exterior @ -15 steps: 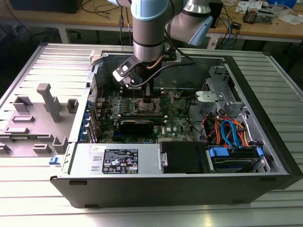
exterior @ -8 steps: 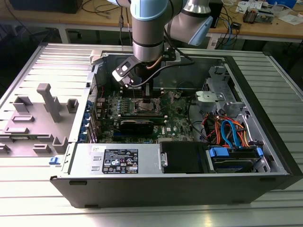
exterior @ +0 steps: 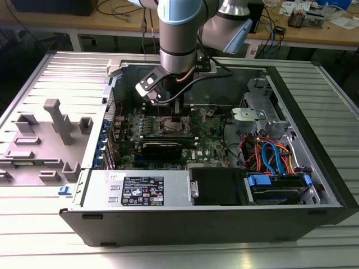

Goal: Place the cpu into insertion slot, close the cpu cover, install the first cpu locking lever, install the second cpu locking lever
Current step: 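Close the cpu cover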

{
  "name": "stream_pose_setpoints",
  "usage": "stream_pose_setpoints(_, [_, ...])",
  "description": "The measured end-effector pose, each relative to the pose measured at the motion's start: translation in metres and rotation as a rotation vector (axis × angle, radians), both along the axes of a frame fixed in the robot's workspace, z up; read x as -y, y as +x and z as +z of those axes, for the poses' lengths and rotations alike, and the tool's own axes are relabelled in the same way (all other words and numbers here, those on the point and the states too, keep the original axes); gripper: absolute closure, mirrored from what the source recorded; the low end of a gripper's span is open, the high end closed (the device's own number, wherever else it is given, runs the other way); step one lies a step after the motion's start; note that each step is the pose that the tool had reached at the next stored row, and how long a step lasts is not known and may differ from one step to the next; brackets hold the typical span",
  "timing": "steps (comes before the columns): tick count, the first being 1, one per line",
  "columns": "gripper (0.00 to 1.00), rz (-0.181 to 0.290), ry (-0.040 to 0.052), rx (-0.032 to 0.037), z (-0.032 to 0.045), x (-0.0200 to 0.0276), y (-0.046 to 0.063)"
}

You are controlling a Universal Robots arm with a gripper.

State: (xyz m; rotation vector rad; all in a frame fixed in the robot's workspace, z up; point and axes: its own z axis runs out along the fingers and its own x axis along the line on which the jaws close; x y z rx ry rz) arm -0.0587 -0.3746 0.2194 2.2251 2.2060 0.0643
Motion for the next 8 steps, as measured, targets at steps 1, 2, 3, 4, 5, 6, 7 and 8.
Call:
stream_pose_setpoints(1, [0.89,0.0,0.0,0.0,0.0,0.0,0.0001])
stream_pose_setpoints(2, [0.89,0.0,-0.0001,0.0,0.0,0.0,0.0001])
stream_pose_setpoints(3, [0.89,0.0,-0.0001,0.0,0.0,-0.0001,0.0001])
stream_pose_setpoints(4, [0.89,0.0,0.0,0.0001,0.0001,-0.0001,0.0002])
stream_pose_setpoints(5, [0.89,0.0,-0.0003,0.0,0.0007,-0.0001,0.0002])
stream_pose_setpoints(6, [0.89,0.0,-0.0002,0.0,0.0014,-0.0001,0.0002])
stream_pose_setpoints(7, [0.89,0.0,-0.0003,0.0001,0.002,-0.0001,0.0002])
stream_pose_setpoints(8, [0.89,0.0,-0.0002,0.0001,0.0022,-0.0001,0.0002])
